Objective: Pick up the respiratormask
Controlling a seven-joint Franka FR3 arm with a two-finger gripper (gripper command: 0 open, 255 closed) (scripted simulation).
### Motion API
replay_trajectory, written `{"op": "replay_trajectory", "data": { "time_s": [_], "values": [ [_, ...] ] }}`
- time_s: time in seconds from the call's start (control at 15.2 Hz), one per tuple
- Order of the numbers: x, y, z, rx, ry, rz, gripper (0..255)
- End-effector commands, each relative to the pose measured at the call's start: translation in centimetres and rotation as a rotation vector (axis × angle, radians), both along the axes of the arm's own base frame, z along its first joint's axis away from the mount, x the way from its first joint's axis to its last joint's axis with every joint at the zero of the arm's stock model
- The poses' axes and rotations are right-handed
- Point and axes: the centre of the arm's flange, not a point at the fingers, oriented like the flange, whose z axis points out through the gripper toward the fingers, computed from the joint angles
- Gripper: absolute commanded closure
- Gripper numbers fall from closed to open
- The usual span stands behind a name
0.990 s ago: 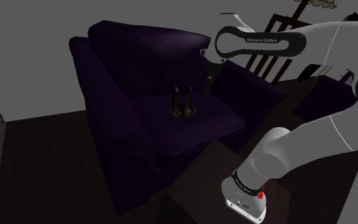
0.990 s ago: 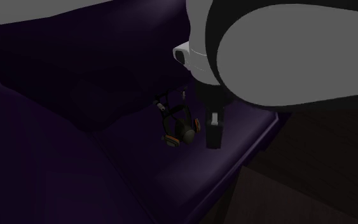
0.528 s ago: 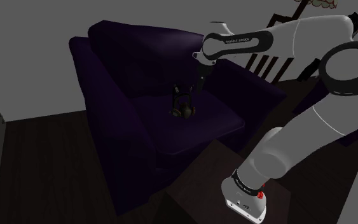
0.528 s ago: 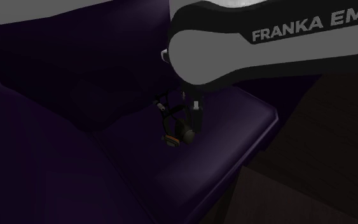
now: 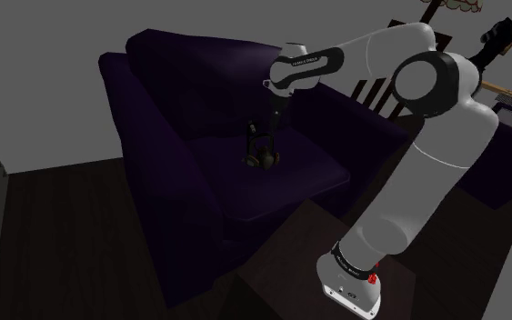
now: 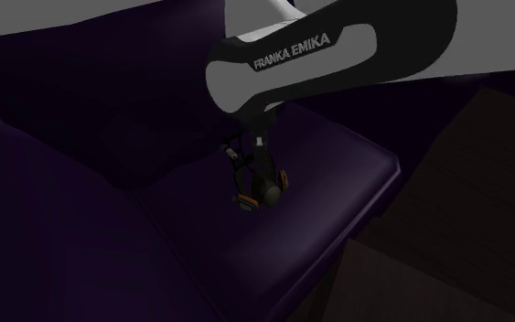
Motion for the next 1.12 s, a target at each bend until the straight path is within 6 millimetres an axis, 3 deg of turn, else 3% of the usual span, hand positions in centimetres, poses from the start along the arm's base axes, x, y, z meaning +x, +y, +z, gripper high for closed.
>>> {"op": "replay_trajectory", "data": {
  "time_s": [0.0, 0.4, 0.92, 1.06],
  "values": [
    [1.9, -1.4, -1.2, 0.010, -0.004, 0.029, 0],
    [8.0, -4.6, -5.2, 0.038, -0.017, 0.107, 0],
    [8.3, -4.8, -9.4, 0.040, -0.018, 0.112, 0],
    [8.3, -4.8, -9.4, 0.040, -0.018, 0.112, 0]
  ]
}}
